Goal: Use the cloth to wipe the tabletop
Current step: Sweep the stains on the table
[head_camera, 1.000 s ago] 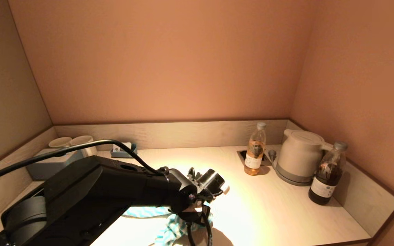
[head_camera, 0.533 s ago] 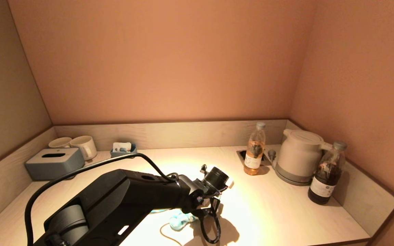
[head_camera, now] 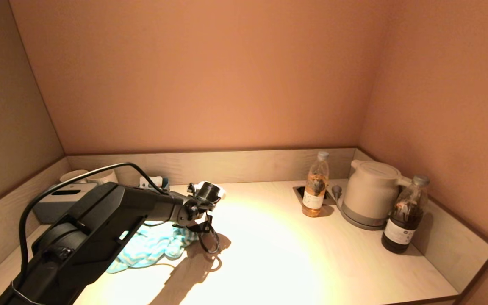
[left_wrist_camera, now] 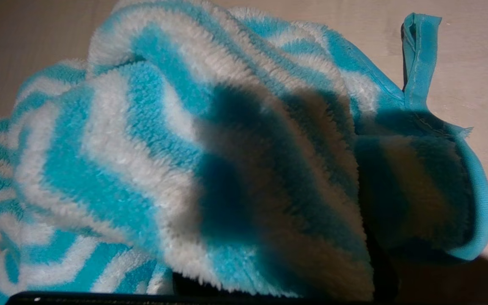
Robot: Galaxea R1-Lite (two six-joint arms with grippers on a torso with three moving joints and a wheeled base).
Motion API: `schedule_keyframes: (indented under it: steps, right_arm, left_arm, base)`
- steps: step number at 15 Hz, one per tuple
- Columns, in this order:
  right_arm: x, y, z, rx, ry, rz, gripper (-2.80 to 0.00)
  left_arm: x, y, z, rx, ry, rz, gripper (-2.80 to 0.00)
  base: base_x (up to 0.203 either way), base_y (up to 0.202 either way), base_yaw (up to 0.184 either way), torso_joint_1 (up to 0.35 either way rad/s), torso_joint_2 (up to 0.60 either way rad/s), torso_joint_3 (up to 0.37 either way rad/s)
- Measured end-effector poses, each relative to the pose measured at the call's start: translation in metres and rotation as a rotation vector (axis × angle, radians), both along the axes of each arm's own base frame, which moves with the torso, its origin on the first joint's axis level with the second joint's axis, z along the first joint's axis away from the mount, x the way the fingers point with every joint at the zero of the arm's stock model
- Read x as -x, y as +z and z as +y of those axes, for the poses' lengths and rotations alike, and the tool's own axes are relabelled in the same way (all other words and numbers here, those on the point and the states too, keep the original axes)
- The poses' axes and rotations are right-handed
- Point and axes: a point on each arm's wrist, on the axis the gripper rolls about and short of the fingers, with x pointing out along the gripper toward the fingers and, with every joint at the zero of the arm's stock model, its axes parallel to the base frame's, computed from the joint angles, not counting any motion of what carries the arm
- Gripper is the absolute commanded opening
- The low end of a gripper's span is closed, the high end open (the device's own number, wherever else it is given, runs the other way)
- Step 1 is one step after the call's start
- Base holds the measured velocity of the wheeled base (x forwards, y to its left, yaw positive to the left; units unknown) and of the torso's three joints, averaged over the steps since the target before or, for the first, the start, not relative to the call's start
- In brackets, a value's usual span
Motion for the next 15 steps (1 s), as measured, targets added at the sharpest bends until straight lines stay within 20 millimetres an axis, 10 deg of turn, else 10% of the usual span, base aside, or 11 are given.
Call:
schedule_keyframes:
  steps: [9,15]
  right_arm:
    - [0.000,0.000,0.000,0.001,0.000,0.000,-2.80]
    - [0.000,0.000,0.000,0.000,0.000,0.000,-2.80]
  left_arm:
    - [0.019,0.115,0.022,0.140,0.060,-0.159,-2.80]
    - [0.036,0.158,0.108,0.092,0.232,-0.117,-2.80]
  base:
    - [0.000,0.000,0.000,0.000,0.00,0.000]
    - [0.000,0.000,0.000,0.000,0.00,0.000]
